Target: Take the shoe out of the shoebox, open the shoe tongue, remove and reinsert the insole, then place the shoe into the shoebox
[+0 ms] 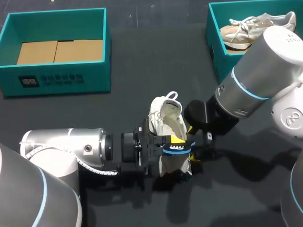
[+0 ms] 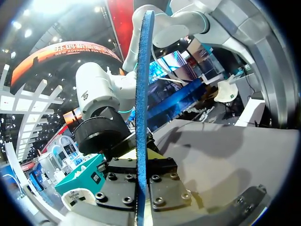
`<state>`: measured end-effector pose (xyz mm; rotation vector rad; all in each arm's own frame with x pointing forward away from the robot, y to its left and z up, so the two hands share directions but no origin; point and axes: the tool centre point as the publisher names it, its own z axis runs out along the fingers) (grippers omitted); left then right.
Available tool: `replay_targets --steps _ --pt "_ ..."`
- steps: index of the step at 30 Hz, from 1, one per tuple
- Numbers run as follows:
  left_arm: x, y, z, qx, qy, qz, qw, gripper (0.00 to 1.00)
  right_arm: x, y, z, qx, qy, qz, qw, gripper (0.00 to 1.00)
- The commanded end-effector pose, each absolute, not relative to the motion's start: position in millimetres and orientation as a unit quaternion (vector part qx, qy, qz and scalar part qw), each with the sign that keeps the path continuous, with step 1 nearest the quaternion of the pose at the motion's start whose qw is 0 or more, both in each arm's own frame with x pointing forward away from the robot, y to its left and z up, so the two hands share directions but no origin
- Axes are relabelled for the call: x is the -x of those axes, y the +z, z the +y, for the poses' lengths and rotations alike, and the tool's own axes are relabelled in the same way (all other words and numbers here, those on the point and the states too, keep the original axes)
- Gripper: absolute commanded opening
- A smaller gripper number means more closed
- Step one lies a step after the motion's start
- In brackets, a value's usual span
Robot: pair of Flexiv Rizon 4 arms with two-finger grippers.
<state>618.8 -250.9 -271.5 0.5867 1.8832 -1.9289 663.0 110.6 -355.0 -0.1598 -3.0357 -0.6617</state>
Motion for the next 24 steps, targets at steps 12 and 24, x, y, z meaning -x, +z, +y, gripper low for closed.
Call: replay_targets --steps 12,24 --pt "-623.8 -280.3 -244.0 -0.219 -0.691 0.660 0.197 0.00 -661.9 -356.0 111.1 0.052 -0.213 -0.976 0.014 1.00" --pt "-633.8 -288.4 -240.6 -0.214 -0.700 0.650 0.202 0.00 -661.9 -356.0 111.1 0.052 -0.213 -0.976 0.014 1.00"
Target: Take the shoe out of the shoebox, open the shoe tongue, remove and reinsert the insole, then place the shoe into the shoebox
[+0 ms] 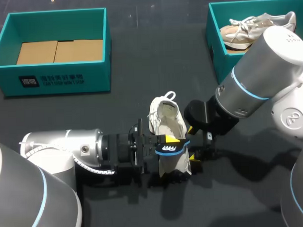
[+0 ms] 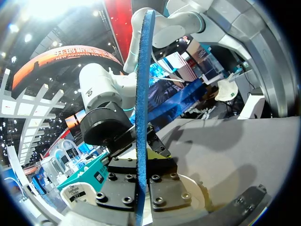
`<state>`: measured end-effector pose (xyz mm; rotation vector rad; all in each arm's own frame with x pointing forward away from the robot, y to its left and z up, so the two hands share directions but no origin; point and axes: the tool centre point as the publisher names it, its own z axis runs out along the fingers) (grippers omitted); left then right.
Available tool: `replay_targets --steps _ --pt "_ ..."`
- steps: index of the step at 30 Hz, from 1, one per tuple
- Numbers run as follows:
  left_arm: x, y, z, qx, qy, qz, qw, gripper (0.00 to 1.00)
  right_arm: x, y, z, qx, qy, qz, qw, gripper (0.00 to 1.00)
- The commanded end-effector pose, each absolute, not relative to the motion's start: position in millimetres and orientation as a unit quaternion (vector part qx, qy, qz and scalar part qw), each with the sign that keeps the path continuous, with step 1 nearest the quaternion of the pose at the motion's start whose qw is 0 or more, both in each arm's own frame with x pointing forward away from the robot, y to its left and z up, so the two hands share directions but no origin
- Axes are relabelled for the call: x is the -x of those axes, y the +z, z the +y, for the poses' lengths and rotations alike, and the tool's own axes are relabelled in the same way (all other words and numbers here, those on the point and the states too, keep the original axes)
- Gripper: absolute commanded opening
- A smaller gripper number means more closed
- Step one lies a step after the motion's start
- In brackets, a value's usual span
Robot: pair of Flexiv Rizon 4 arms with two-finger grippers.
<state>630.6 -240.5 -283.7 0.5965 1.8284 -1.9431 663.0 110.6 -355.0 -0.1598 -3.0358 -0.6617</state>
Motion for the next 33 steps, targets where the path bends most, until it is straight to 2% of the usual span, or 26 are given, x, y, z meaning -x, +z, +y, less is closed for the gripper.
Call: replay_targets --steps 1,33 --pt "-634.6 -289.1 -240.4 -0.215 -0.702 0.648 0.201 0.00 -661.9 -356.0 111.1 0.052 -0.213 -0.976 0.014 1.00" --pt "-661.4 -318.6 -239.9 -0.188 -0.693 0.666 0.201 0.00 -661.9 -356.0 111.1 0.052 -0.213 -0.976 0.014 1.00"
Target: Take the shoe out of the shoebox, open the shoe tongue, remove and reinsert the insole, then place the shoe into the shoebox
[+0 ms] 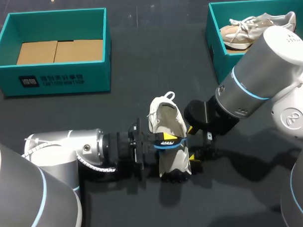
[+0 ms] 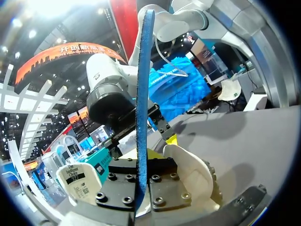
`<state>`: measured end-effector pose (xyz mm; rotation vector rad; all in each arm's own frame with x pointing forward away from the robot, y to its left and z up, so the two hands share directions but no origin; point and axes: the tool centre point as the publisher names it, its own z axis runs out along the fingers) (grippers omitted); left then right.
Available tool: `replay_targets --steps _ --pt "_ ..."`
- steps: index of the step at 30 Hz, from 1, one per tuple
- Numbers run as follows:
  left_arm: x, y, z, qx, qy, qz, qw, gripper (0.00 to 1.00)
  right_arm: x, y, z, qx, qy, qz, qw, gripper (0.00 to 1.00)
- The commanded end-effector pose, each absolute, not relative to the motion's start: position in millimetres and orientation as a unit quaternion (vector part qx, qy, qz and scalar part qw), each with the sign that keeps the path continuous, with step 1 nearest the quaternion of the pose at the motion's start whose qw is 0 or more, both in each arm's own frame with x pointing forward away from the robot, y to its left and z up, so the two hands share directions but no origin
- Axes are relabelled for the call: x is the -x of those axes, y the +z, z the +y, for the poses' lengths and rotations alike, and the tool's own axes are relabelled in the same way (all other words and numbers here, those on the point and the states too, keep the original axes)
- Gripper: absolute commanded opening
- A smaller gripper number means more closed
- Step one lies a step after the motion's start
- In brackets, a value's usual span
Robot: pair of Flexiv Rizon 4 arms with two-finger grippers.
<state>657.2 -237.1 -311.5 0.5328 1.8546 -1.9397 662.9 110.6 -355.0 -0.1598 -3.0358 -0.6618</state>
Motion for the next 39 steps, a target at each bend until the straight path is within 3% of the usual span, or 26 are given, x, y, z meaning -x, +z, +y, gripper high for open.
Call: replay_targets --steps 1,29,31,34,36,39 --pt "-662.1 -319.8 -239.7 -0.187 -0.693 0.667 0.201 0.00 -661.9 -356.0 111.1 0.052 -0.213 -0.976 0.014 1.00" --pt "-670.3 -326.9 -237.2 -0.173 -0.681 0.685 0.195 0.00 -661.9 -356.0 111.1 0.052 -0.213 -0.976 0.014 1.00" --pt "-670.0 -325.9 -237.1 -0.173 -0.681 0.684 0.195 0.11 -661.9 -356.0 111.1 0.052 -0.213 -0.976 0.014 1.00" --pt "-669.2 -324.5 -236.9 -0.173 -0.682 0.683 0.196 0.14 -661.9 -356.0 111.1 0.052 -0.213 -0.976 0.014 1.00" --pt "-668.1 -323.5 -237.0 -0.173 -0.683 0.682 0.195 0.24 -661.9 -356.0 111.1 0.052 -0.213 -0.976 0.014 1.00" --pt "-666.0 -321.2 -237.9 -0.174 -0.684 0.681 0.195 0.29 -661.9 -356.0 111.1 0.052 -0.213 -0.976 0.014 1.00"
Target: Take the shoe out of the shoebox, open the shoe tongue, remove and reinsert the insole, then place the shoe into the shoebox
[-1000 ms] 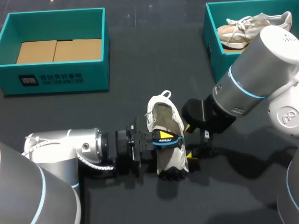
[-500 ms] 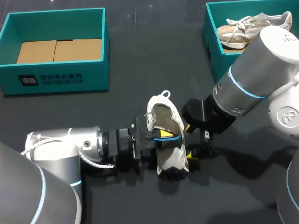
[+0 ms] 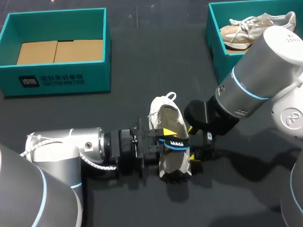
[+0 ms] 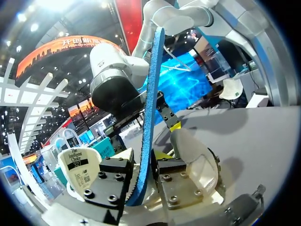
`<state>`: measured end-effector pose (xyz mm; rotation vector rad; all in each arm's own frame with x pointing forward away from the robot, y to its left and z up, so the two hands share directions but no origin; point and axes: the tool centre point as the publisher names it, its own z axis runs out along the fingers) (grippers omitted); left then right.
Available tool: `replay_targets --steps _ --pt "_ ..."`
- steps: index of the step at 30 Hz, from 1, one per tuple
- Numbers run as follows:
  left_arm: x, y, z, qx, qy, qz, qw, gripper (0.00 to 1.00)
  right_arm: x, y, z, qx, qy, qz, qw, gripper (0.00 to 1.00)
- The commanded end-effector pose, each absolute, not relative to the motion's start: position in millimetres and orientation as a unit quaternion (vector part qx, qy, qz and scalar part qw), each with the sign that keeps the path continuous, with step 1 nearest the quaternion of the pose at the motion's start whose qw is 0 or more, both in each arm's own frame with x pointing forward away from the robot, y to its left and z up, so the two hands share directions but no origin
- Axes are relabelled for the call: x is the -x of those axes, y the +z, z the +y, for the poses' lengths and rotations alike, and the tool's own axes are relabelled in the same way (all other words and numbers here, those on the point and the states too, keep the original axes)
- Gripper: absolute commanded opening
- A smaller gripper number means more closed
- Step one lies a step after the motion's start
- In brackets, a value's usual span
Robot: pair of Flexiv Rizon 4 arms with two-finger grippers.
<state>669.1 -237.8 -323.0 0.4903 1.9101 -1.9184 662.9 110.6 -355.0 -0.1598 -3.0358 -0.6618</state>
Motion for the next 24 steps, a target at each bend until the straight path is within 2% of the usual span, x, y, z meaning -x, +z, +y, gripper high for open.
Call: replay_targets --steps 1,21,22,23,24 --pt "-665.2 -320.3 -238.3 -0.174 -0.684 0.681 0.196 0.31 -661.9 -356.0 111.1 0.052 -0.213 -0.976 0.014 1.00" --pt "-646.2 -294.2 -244.7 -0.212 -0.654 0.692 0.223 0.36 -661.9 -356.0 111.1 0.052 -0.213 -0.976 0.014 1.00" --pt "-646.0 -293.8 -244.7 -0.213 -0.651 0.694 0.225 0.35 -661.9 -356.0 111.1 0.052 -0.213 -0.976 0.014 1.00" --pt "-645.7 -293.6 -244.6 -0.213 -0.649 0.695 0.226 0.28 -661.9 -356.0 111.1 0.052 -0.213 -0.976 0.014 1.00" --pt "-645.6 -293.4 -244.6 -0.214 -0.646 0.696 0.227 0.14 -661.9 -356.0 111.1 0.052 -0.213 -0.976 0.014 1.00"
